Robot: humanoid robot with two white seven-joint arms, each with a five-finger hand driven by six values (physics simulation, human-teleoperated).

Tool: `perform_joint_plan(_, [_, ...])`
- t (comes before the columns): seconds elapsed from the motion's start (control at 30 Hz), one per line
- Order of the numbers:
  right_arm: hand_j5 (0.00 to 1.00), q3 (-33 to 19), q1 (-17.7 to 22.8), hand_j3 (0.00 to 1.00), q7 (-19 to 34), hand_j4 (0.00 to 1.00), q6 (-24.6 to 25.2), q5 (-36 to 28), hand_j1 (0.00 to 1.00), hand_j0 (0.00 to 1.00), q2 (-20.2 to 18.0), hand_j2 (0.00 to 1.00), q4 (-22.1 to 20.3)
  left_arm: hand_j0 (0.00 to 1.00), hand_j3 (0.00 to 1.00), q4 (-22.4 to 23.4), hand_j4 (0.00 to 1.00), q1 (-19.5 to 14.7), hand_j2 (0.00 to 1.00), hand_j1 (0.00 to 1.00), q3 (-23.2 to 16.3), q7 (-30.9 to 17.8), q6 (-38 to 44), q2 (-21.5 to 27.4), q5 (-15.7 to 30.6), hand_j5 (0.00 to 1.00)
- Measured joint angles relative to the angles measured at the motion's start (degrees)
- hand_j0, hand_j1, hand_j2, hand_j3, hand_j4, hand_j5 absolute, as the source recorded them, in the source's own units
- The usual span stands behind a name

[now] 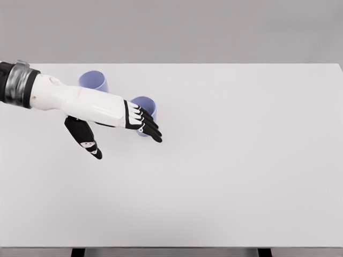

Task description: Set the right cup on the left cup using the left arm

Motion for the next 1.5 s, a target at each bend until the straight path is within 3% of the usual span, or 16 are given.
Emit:
perform_joint_plan(0.13, [1.00, 0.10, 0.53, 1.00, -0.05, 1.00, -0.01, 0.01, 1.00, 1.00, 0.00, 1.00, 0.13, 1.00, 1.00, 0.99, 1.00, -0.44, 1.00, 1.00, 0.90, 0.00, 0.00, -0.90, 0.33, 1.00])
perform_joint_plan(0.3, [1.00, 0.02, 0.53, 1.00, -0.02, 1.00, -0.02, 0.00, 1.00, 1.00, 0.00, 1.00, 0.15, 1.00, 1.00, 9.80, 1.00, 0.18, 1.00, 1.00, 4.35, 0.00, 0.01, -4.34, 0.24, 1.00])
perform_joint_plan(0.43, [1.00, 0.00, 0.53, 1.00, -0.01, 1.00, -0.02, 0.00, 1.00, 1.00, 0.00, 1.00, 0.16, 1.00, 1.00, 16.35, 1.00, 1.32, 1.00, 1.00, 4.83, 0.00, 0.00, -8.43, -0.28, 1.00])
perform_joint_plan(0.63, [1.00, -0.06, 0.53, 1.00, -0.01, 1.00, -0.01, 0.00, 1.00, 1.00, 0.00, 1.00, 0.16, 1.00, 1.00, 25.45, 1.00, 6.77, 1.00, 1.00, 5.69, 0.00, -0.02, -13.67, -1.72, 1.00])
perform_joint_plan(0.77, [1.00, -0.03, 0.53, 1.00, -0.01, 1.00, -0.02, 0.00, 1.00, 1.00, 0.00, 1.00, 0.16, 1.00, 1.00, 31.05, 1.00, 10.02, 1.00, 1.00, 8.57, 0.00, -0.01, -17.45, -4.69, 1.00])
perform_joint_plan(1.1, [1.00, -0.07, 0.53, 1.00, -0.01, 1.00, -0.02, 0.00, 1.00, 1.00, 0.00, 1.00, 0.16, 1.00, 1.00, 33.14, 1.00, 12.04, 1.00, 1.00, 9.77, 0.00, 0.01, -18.72, -7.62, 1.00])
perform_joint_plan(1.2, [1.00, -0.06, 0.53, 1.00, -0.01, 1.00, -0.02, 0.00, 1.00, 1.00, 0.00, 1.00, 0.16, 1.00, 1.00, 33.17, 1.00, 15.20, 1.00, 1.00, 11.93, -0.01, -0.04, -18.79, -10.63, 1.00])
perform_joint_plan(1.5, [1.00, -0.06, 0.53, 1.00, -0.01, 1.00, -0.02, 0.00, 1.00, 1.00, 0.00, 1.00, 0.16, 1.00, 1.00, 32.95, 1.00, 15.38, 1.00, 1.00, 15.62, 0.00, 0.02, -19.17, -13.30, 1.00])
